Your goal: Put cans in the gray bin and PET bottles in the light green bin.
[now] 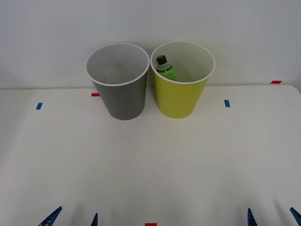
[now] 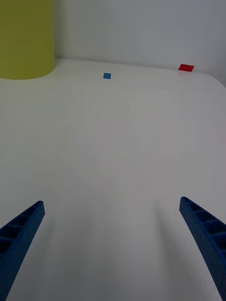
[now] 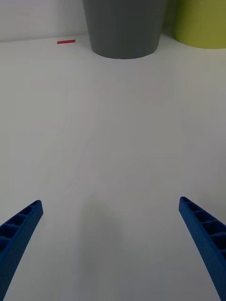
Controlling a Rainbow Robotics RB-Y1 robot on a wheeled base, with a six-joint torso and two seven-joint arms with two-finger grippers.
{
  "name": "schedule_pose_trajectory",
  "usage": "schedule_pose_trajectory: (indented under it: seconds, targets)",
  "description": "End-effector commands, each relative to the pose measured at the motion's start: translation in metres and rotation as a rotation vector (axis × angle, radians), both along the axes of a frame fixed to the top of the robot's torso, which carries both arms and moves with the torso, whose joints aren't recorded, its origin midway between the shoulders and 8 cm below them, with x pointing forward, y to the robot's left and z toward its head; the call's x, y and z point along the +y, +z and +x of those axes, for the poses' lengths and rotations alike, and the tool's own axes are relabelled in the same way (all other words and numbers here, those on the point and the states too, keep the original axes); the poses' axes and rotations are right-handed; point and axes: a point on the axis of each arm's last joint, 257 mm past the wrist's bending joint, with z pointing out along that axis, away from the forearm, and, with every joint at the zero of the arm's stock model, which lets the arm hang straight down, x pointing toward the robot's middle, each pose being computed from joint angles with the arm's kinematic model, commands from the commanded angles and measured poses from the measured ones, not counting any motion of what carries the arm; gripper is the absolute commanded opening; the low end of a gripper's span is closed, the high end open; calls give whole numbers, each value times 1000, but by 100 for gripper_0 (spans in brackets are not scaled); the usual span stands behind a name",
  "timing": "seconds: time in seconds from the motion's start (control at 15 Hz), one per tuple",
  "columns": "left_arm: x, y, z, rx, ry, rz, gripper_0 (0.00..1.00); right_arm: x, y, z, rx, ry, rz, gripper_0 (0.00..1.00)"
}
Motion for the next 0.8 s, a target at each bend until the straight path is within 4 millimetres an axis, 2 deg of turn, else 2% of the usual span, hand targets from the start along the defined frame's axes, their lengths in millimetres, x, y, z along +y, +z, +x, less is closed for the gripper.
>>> schedule_pose_trajectory:
  seconds: [0.07, 0.8]
  targets:
    - [0, 0, 0, 0, 0, 0, 100, 0, 0, 0, 0, 0, 0, 100]
    - [0, 0, 0, 0, 0, 0, 100, 0, 0, 0, 0, 0, 0, 100]
